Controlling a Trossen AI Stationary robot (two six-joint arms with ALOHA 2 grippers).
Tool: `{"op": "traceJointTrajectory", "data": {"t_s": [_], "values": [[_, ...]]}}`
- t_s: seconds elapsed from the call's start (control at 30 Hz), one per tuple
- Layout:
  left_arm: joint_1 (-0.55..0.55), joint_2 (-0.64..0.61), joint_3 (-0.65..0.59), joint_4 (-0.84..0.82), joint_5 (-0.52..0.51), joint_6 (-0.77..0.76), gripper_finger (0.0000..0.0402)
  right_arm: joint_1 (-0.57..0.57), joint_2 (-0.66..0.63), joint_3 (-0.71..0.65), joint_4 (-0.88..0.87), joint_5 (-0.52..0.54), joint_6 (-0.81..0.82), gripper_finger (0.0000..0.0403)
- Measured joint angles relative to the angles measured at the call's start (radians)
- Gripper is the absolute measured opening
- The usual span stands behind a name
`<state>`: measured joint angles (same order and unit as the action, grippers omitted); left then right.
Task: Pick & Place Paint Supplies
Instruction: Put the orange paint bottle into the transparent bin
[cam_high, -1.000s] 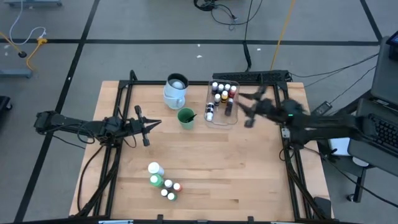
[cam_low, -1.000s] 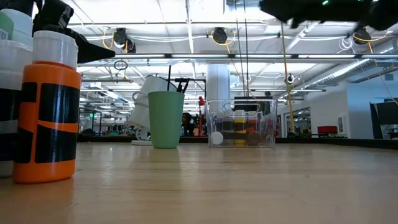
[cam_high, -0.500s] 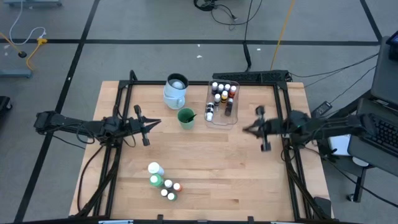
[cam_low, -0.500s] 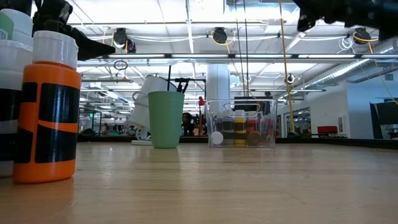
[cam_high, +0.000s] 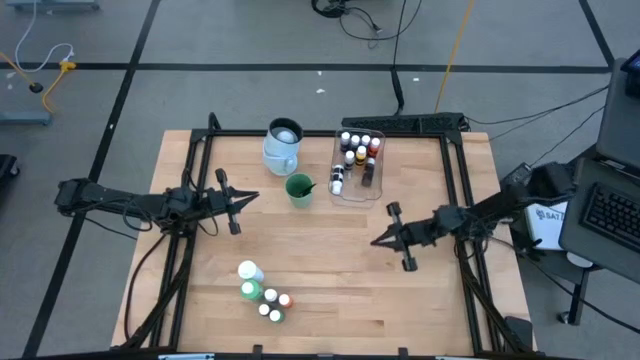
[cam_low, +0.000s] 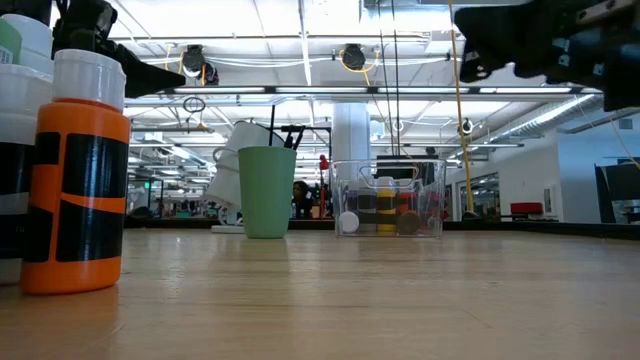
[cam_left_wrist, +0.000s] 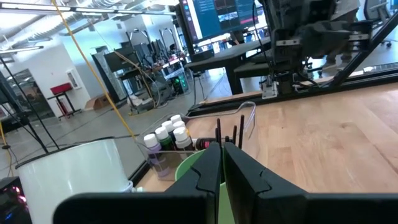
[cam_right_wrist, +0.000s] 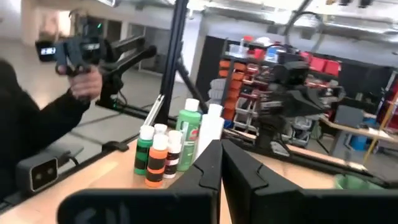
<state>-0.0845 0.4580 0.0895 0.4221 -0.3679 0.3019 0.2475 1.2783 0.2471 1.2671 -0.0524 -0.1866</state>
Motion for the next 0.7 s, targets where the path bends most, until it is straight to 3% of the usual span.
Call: {"op": "traceJointTrajectory", "data": {"t_s": [0.13, 0.37, 0.7], "values": [[0.000, 0.000, 0.000, -0.001, 0.000, 0.000, 0.0026, 0.009, 0.136, 0.087, -0.036, 0.012, -0.088, 0.0001], [0.000, 0.000, 0.000, -0.005, 0.000, 0.001, 0.0026, -0.006, 0.324, 0.182, -0.040, 0.053, -0.077, 0.0003], [0.000, 0.000, 0.000, -0.009, 0.000, 0.002, 0.0026, -0.005, 0.482, 0.302, -0.037, 0.052, -0.085, 0.0004]]}}
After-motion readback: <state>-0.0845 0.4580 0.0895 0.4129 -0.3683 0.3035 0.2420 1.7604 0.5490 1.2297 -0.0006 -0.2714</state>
